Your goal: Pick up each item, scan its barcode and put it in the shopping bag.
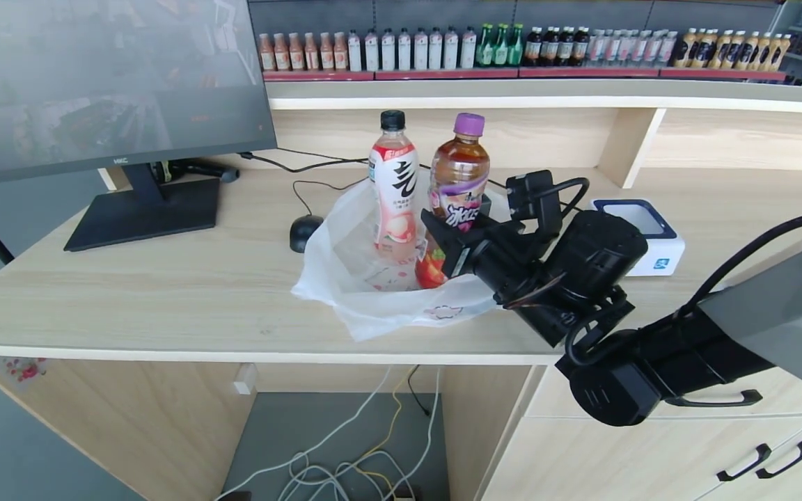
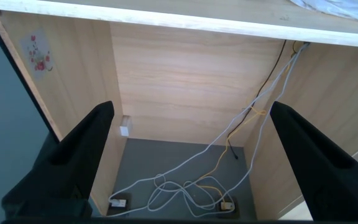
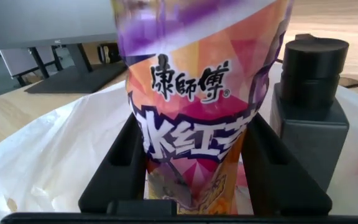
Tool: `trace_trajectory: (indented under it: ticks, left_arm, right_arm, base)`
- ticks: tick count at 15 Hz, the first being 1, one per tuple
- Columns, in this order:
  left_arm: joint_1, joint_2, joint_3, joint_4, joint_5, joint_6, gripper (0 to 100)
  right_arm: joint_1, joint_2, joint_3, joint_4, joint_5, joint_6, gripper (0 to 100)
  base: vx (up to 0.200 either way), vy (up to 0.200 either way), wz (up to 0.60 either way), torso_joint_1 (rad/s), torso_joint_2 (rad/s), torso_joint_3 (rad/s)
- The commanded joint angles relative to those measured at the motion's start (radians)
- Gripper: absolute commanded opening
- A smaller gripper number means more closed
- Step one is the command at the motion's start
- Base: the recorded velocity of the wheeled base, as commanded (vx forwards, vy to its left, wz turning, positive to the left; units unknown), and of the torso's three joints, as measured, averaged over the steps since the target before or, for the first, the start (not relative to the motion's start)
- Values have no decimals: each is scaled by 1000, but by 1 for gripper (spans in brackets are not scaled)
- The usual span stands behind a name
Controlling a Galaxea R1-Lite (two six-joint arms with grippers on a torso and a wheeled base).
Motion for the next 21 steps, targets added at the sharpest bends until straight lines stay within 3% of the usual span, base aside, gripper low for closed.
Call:
trace_trajectory:
  ticks: [1,12,13,17,21]
  left_arm:
    - [0,0,0,0,0,0,100]
    - [0,0,0,0,0,0,100]
    - [0,0,0,0,0,1,100]
    - [0,0,0,0,0,0,100]
    - [0,0,0,0,0,0,100]
  right_arm:
    - [-2,25,4,-1,1,-1,0]
    - [8,42,10,-15,4,-1,0]
    - [15,36,2,-15,2,-2,100]
    - [20,-12,30,-16,-2,1,100]
    - [25,-91,194,-64,19,9,100]
  base:
    - [0,0,0,0,0,0]
    - [0,0,0,0,0,0]
    - [0,0,0,0,0,0]
    - [0,0,0,0,0,0]
    - [0,0,0,0,0,0]
